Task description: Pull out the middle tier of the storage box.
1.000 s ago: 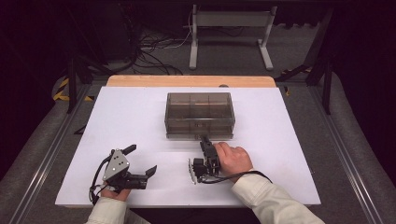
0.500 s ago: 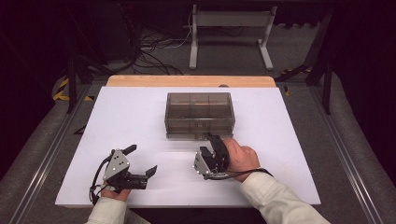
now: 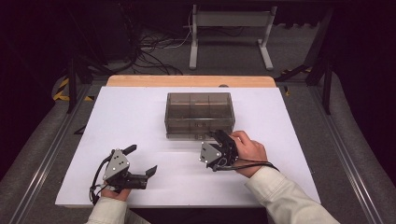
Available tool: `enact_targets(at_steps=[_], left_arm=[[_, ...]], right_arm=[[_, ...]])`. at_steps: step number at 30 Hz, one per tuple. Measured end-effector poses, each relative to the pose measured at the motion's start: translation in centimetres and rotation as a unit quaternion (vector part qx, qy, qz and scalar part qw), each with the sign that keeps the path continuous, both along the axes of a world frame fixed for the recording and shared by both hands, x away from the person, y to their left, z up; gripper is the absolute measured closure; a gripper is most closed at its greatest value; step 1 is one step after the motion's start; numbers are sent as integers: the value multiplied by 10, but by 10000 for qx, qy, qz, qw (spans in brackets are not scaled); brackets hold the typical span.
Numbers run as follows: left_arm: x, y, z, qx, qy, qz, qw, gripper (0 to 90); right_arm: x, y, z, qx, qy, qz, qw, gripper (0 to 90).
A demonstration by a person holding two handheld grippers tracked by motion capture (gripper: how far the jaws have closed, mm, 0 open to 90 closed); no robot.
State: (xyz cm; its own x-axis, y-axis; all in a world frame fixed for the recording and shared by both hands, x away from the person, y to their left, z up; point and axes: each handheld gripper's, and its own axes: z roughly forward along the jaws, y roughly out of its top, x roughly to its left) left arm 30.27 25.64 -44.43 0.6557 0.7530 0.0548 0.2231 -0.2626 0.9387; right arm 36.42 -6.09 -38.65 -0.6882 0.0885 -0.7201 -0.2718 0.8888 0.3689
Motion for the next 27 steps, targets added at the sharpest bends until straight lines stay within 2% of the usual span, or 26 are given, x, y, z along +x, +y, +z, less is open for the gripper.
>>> enact_targets(at_steps=[3,6,7,9,14,16,20,22,27], left_arm=[[0,0,0,2,-2,2,10000,1],[0,0,0,12,-19,15,10000,0],[0,0,0,9,-19,16,10000,1],[1,1,0,33,-32,18,10000,0],[1,1,0,31,-31,10,10000,1],[1,1,0,28,-31,11,10000,1],[1,0,0,19,-9,7,10000,0],[1,0,-1,-7,19,8,10000,0],[1,0,-1,-1,22,5,10000,0]], right_arm=[[6,-3,6,73,314,33,9995,465],[12,-5,10,25,469,40,9989,470],[18,-8,14,18,659,64,9978,470],[19,-9,15,36,717,44,9974,467],[36,-15,21,173,1233,-55,9922,457],[44,-18,22,107,1379,-77,9904,462],[55,-21,23,57,1629,-133,9865,476],[60,-22,21,21,1645,-122,9863,498],[69,-24,18,-67,1868,-153,9823,520]])
